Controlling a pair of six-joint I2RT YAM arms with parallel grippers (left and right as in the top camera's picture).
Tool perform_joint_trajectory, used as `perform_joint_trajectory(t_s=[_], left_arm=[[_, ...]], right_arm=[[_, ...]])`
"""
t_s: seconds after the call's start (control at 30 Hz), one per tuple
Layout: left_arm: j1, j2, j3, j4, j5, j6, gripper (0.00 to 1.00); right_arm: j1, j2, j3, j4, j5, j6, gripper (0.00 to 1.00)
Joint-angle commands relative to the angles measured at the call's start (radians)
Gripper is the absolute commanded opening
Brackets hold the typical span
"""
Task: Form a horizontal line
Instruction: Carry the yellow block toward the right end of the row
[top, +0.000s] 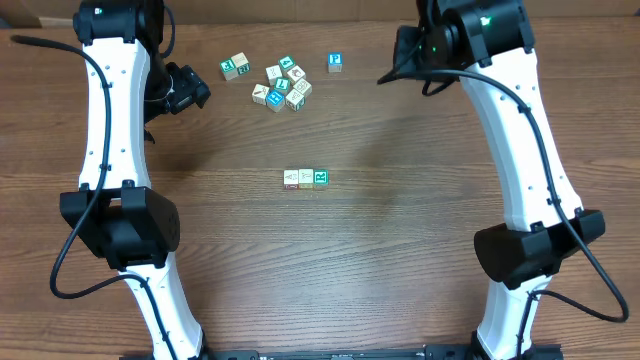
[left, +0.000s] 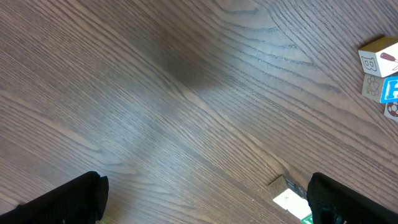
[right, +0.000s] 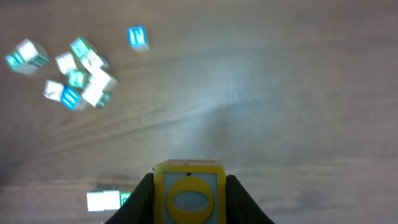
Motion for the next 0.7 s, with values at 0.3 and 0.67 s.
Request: perform_joint_trajectory(t_s=[0.3, 0.67], left_arm=[[-0.007, 0.006, 0.000, -0.002, 0.000, 0.008, 0.99], [-0.007, 0.006, 0.000, -0.002, 0.000, 0.008, 1.00]], right_arm=[[0.101, 0.042, -0.539, 0.229, -0.113, 0.062, 0.20], [0.110, 0.042, -0.801, 0.469, -0.113, 0.108, 0.29]])
